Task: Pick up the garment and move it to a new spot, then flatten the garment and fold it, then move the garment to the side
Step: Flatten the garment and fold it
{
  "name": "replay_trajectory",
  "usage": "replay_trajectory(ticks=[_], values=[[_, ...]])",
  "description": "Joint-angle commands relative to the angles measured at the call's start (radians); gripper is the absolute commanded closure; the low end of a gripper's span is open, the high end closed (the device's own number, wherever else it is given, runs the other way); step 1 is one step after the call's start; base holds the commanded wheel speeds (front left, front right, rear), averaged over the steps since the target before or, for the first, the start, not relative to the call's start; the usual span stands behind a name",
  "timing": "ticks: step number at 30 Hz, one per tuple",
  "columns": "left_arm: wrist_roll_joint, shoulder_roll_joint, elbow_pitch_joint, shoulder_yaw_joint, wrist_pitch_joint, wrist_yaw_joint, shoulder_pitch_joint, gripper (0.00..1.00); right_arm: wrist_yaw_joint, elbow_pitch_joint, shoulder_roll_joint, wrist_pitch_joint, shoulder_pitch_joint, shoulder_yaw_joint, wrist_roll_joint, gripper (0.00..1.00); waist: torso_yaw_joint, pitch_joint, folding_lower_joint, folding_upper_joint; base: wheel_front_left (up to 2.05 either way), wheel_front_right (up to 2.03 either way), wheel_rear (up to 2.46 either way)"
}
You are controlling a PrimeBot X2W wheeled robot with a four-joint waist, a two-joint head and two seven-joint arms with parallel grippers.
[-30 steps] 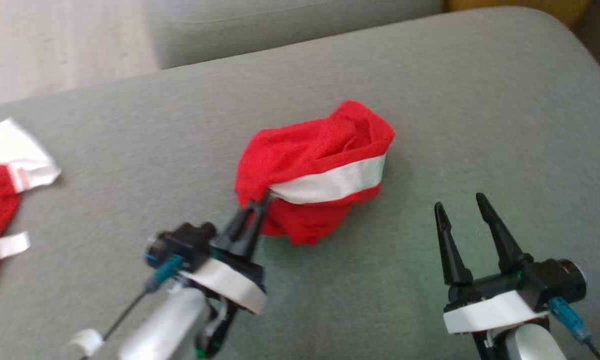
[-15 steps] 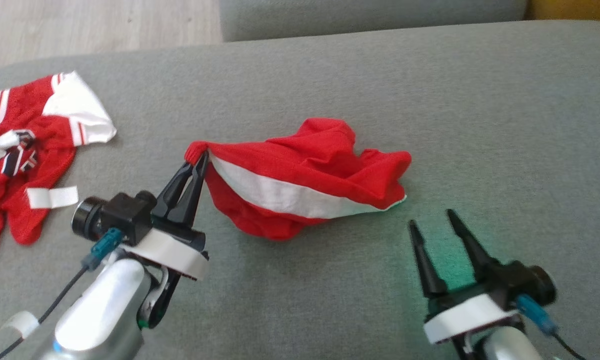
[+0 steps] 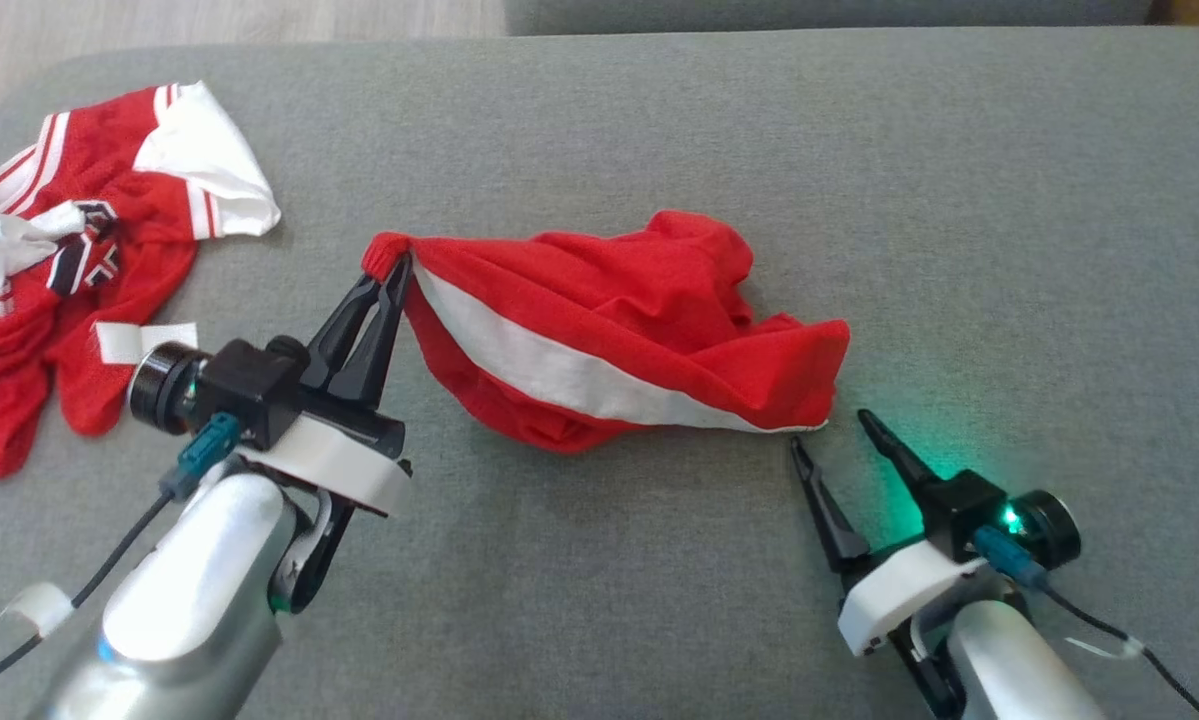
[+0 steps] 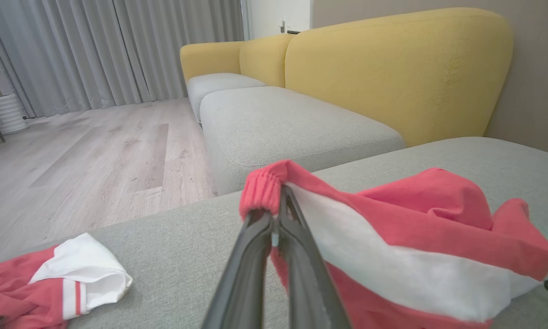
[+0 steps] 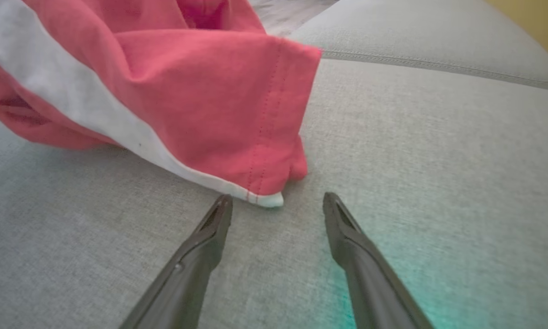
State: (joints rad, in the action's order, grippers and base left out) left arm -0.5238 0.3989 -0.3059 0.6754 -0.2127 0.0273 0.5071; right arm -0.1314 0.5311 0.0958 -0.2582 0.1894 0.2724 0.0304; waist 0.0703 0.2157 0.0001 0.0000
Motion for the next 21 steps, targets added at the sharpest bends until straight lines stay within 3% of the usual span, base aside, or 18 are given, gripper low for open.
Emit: replay_trajectory(ticks=[1,5,7,8,10,15,21], values=[[0.008,0.028,0.02,-0.041,-0.011,0.001,0.055,1.0,0.001,-0.003,-0.009,-0.004,0.027,0.033,-0.003,0.0,0.007,0.003,-0.0001,0.0,0.0,0.0,0.0],[0.009,0.024,0.015,-0.036,-0.013,-0.001,0.06,1.0,0.001,0.021,-0.014,-0.004,0.047,0.059,0.008,0.0,0.011,0.004,-0.0001,0.0,0.0,0.0,0.0],[0.01,0.026,0.014,-0.033,-0.012,-0.001,0.062,1.0,0.001,0.028,-0.015,-0.004,0.057,0.072,0.014,0.27,0.012,0.006,-0.0001,0.0,0.0,0.0,0.0],[0.011,0.027,0.014,-0.032,-0.011,-0.001,0.063,1.0,0.001,0.028,-0.016,-0.004,0.061,0.08,0.016,0.55,0.013,0.007,-0.0001,0.0,0.0,0.0,0.0],[0.012,0.029,0.015,-0.029,-0.009,-0.002,0.064,1.0,0.001,0.03,-0.018,-0.004,0.066,0.097,0.023,1.0,0.013,0.007,-0.0001,0.0,0.0,0.0,0.0],[0.013,0.042,0.021,-0.022,-0.003,-0.003,0.06,1.0,0.001,0.011,-0.014,-0.004,0.067,0.126,0.036,1.0,-0.001,-0.006,-0.0001,0.0,0.0,0.0,0.0],[0.017,0.072,0.055,-0.024,0.003,-0.003,0.054,1.0,0.001,-0.157,-0.009,-0.004,0.02,0.042,0.034,1.0,-0.036,-0.039,-0.0001,0.0,0.0,0.0,0.0]])
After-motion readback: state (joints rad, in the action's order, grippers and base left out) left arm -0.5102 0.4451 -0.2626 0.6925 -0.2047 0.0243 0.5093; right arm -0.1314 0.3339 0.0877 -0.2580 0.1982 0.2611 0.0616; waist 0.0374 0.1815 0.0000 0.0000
